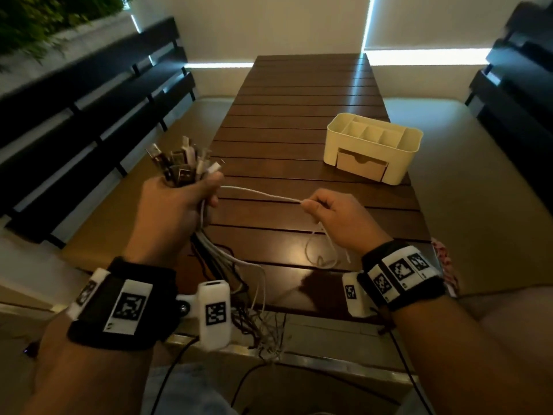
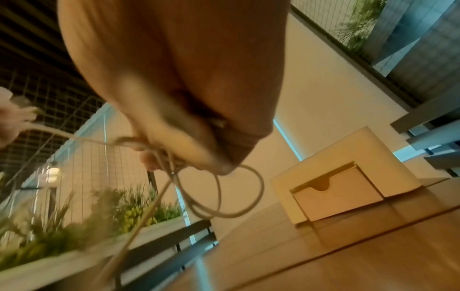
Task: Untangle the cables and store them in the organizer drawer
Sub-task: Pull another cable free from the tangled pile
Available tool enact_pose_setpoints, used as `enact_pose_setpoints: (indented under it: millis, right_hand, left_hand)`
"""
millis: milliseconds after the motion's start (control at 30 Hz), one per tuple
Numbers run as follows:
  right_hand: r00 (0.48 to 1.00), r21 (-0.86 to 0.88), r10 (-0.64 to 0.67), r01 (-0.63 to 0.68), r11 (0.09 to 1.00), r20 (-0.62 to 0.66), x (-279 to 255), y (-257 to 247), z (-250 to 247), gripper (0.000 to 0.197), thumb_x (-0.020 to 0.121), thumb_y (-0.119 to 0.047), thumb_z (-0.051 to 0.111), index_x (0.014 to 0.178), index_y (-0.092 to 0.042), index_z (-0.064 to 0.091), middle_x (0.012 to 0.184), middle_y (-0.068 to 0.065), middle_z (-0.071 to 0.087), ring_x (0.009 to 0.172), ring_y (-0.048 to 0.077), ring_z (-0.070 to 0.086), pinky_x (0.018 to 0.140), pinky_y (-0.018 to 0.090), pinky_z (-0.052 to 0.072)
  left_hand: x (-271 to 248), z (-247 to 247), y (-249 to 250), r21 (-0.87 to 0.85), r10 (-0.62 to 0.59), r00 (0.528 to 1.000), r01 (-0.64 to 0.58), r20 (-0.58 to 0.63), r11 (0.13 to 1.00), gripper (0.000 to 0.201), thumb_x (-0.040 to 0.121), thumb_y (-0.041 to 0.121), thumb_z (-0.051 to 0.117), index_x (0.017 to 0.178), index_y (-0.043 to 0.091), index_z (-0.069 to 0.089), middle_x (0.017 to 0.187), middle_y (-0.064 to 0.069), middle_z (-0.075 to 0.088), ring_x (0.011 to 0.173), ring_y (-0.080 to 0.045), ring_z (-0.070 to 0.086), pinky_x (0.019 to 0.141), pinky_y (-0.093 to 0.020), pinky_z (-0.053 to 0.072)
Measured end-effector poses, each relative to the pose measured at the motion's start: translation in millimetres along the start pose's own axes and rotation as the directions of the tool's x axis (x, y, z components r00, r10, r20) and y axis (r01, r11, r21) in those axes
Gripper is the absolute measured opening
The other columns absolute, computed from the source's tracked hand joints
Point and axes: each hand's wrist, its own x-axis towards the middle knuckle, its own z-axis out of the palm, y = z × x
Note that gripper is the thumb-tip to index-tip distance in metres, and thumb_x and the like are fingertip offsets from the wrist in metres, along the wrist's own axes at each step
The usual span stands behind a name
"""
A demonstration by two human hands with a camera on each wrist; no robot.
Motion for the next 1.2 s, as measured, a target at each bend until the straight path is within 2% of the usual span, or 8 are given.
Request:
enact_pose_setpoints:
  millis: [133, 233, 333, 600, 800, 900, 1033, 1200]
  right_hand:
    - [0.995, 0.007, -0.059, 0.059, 0.998, -0.083, 2.6, -8.6, -17.2, 0.014, 0.099, -0.032, 0.057, 0.089, -0.028, 0.066, 0.084, -0.004, 0.065, 0.078, 0.012, 0.060, 0.070, 0.027, 0.048]
    - [0.991, -0.146, -0.130, 0.125, 0.981, -0.029, 2.3, -9.5, -23.2, 0.012, 0.097, -0.031, 0.060, 0.100, -0.029, 0.071, 0.094, -0.005, 0.067, 0.087, 0.012, 0.061, 0.079, 0.028, 0.051]
    - [0.977, -0.291, -0.157, 0.194, 0.937, 0.145, 1.7, -14.1, -23.3, 0.017, 0.097, -0.032, 0.060, 0.108, -0.028, 0.072, 0.100, -0.011, 0.064, 0.097, 0.010, 0.059, 0.090, 0.035, 0.050]
    - [0.918, -0.231, -0.363, 0.392, 0.890, 0.160, 4.0, -22.4, -2.3, 0.016, 0.095, -0.031, 0.063, 0.102, -0.022, 0.074, 0.083, -0.016, 0.054, 0.080, 0.007, 0.053, 0.072, 0.030, 0.045]
    - [0.901, -0.237, -0.434, 0.426, 0.873, 0.020, 3.0, -21.9, 4.6, 0.014, 0.096, -0.028, 0.062, 0.090, -0.016, 0.068, 0.080, -0.019, 0.051, 0.072, 0.000, 0.049, 0.066, 0.022, 0.039]
    - [0.940, -0.277, -0.338, 0.337, 0.900, 0.043, 3.3, -13.1, 2.2, 0.016, 0.097, -0.031, 0.060, 0.098, -0.019, 0.070, 0.090, -0.010, 0.061, 0.084, 0.008, 0.056, 0.076, 0.025, 0.045]
    - [0.997, -0.354, 0.051, -0.029, 0.935, 0.052, 4.5, 11.6, -10.8, 0.025, 0.097, -0.044, 0.055, 0.100, -0.024, 0.069, 0.089, -0.004, 0.063, 0.082, 0.013, 0.060, 0.080, 0.038, 0.055]
    - [0.993, -0.118, 0.113, -0.115, 0.986, -0.026, 3.5, 15.5, -21.8, 0.019, 0.098, -0.039, 0.057, 0.097, -0.025, 0.069, 0.091, -0.005, 0.063, 0.085, 0.010, 0.058, 0.067, 0.022, 0.042]
  left_hand:
    - [-5.6, -1.5, -13.7, 0.332, -0.025, 0.974, -0.052, 0.223, 0.942, 0.008, 0.094, 0.022, 0.068, 0.086, 0.021, 0.068, 0.071, 0.004, 0.071, 0.061, -0.012, 0.061, 0.057, -0.026, 0.047]
    - [0.8, -4.9, -24.0, 0.418, -0.076, 0.984, 0.003, 0.158, 0.908, 0.010, 0.091, 0.022, 0.072, 0.083, 0.028, 0.070, 0.077, 0.012, 0.071, 0.073, -0.002, 0.064, 0.069, -0.025, 0.048]
    - [4.8, -1.4, -22.3, 0.345, -0.067, 0.995, 0.039, 0.069, 0.938, 0.008, 0.091, 0.021, 0.072, 0.087, 0.028, 0.071, 0.084, 0.010, 0.068, 0.074, -0.004, 0.060, 0.058, -0.016, 0.048]
    - [-11.5, 42.8, -6.3, 0.278, -0.143, 0.948, 0.061, 0.285, 0.959, 0.010, 0.094, 0.017, 0.067, 0.102, 0.012, 0.070, 0.092, -0.011, 0.076, 0.066, -0.011, 0.068, 0.057, -0.028, 0.045]
    - [-17.5, 46.5, -9.5, 0.328, -0.197, 0.929, 0.088, 0.313, 0.940, 0.008, 0.092, 0.018, 0.070, 0.093, 0.011, 0.073, 0.063, -0.003, 0.068, 0.045, -0.011, 0.045, 0.042, -0.023, 0.036]
    - [-12.9, 37.3, -7.9, 0.238, -0.129, 0.981, 0.092, 0.143, 0.967, 0.007, 0.092, 0.013, 0.069, 0.086, 0.012, 0.072, 0.056, 0.002, 0.061, 0.053, -0.017, 0.048, 0.042, -0.021, 0.036]
    - [-2.0, 13.6, -5.3, 0.051, -0.088, 0.995, 0.090, -0.051, 0.995, 0.018, 0.091, 0.010, 0.070, 0.074, 0.017, 0.070, 0.055, 0.004, 0.058, 0.051, -0.012, 0.049, 0.046, -0.025, 0.036]
    - [4.6, -8.7, -17.2, 0.240, -0.106, 0.992, 0.119, -0.065, 0.963, 0.014, 0.092, 0.016, 0.070, 0.078, 0.015, 0.070, 0.053, 0.003, 0.062, 0.049, -0.012, 0.052, 0.045, -0.024, 0.040]
